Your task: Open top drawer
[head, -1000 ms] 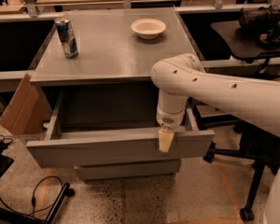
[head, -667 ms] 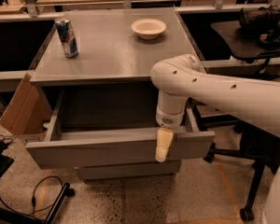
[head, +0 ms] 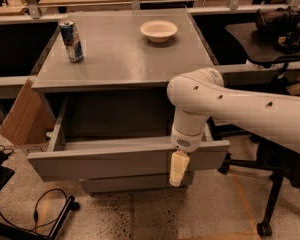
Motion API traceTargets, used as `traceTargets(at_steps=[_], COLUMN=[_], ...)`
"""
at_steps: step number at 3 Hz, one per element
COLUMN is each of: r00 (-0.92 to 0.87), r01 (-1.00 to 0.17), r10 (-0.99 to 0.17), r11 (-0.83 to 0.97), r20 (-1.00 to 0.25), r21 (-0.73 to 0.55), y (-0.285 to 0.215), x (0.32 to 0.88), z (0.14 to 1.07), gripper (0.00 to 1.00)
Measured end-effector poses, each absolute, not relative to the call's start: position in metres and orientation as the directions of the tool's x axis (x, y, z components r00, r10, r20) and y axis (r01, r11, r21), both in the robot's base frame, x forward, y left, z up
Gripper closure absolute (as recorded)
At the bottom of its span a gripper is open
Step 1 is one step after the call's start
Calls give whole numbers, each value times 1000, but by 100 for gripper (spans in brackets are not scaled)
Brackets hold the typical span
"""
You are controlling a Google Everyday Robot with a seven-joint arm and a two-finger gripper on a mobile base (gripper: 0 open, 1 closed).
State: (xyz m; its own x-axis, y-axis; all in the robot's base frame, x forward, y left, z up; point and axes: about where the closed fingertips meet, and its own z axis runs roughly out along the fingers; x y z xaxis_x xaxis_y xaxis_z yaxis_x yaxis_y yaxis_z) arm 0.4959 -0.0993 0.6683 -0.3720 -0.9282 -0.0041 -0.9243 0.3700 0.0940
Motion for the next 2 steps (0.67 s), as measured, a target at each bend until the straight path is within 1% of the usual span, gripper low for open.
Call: traceTargets(at_steps=[1, 2], r00=[-444, -444], r01=[-886, -886], r10=[-896, -896], r11=[435, 435], r20=[-22, -22], r21=[161, 161], y=[-97, -97], x=[437, 437], z=[668, 671], gripper=[42, 64])
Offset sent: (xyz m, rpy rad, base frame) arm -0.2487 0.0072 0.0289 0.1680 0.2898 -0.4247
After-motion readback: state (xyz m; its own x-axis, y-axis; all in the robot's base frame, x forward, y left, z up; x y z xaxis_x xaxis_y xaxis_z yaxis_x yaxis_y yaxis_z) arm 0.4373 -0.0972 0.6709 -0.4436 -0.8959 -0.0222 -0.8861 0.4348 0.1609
